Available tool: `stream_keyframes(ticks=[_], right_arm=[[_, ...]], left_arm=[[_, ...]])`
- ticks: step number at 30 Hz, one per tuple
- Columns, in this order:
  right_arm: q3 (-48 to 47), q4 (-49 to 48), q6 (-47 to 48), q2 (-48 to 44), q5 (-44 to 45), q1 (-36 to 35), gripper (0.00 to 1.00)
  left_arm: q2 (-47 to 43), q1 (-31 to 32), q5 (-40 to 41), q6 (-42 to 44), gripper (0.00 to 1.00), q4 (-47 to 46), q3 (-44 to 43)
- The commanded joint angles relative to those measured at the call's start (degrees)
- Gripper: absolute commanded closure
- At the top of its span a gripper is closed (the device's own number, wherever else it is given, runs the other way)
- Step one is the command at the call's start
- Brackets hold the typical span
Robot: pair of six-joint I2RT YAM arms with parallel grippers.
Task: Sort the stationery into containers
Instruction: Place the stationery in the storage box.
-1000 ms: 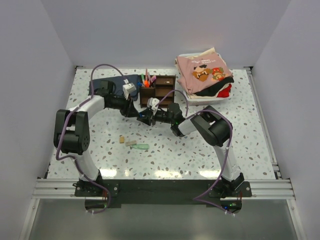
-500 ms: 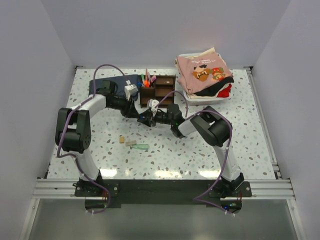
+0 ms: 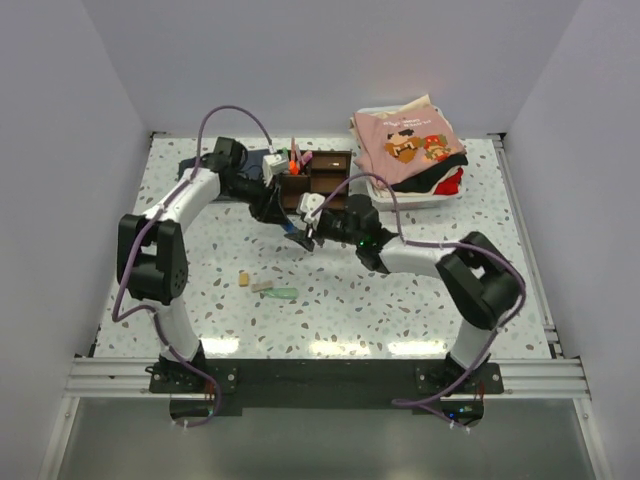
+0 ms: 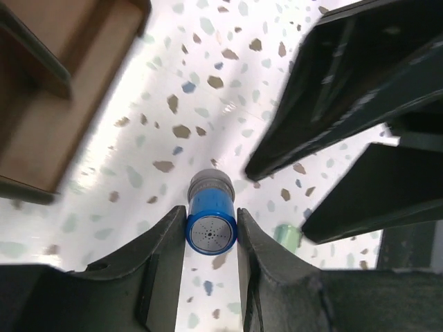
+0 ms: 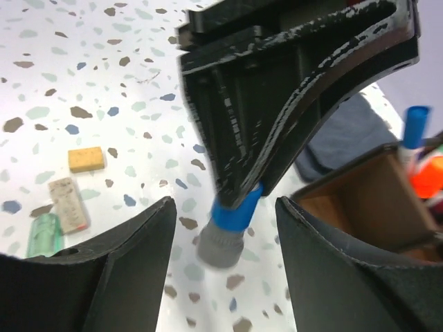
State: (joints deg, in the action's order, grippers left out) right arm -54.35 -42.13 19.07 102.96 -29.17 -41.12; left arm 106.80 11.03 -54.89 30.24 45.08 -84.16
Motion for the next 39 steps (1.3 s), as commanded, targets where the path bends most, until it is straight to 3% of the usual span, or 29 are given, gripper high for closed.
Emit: stream_keyframes(ticks=[1, 5, 8, 15, 24, 39], right_arm=[[-1.0, 27.6, 8.9, -10.5, 3.0, 1.8, 0.36], [-0.1, 40.3, 11.9, -18.0, 6.0, 4.9, 0.34], [-1.2, 48.1, 11.0, -17.1, 6.8, 8.1, 0.34], [-3.8, 54.8, 10.2, -13.9, 4.6, 13.3, 0.36], [-0.2, 56.5, 11.4, -17.0, 3.6, 15.6, 0.36], [-0.7, 57.9, 11.2, -16.3, 3.0, 17.0, 0.36]], left_arm=[[-1.2, 1.8, 4.0, 8.0, 1.00, 10.8, -10.0], [0.1, 6.4, 9.4, 10.8, 1.00, 13.5, -20.8], [2.9, 10.3, 14.8, 12.6, 1.00, 15.6, -29.0], [14.1, 15.4, 23.1, 14.8, 1.00, 21.2, -47.9], [18.2, 19.2, 31.4, 16.5, 1.00, 16.7, -49.9], [25.1, 19.6, 35.0, 17.0, 1.00, 11.9, -53.8]])
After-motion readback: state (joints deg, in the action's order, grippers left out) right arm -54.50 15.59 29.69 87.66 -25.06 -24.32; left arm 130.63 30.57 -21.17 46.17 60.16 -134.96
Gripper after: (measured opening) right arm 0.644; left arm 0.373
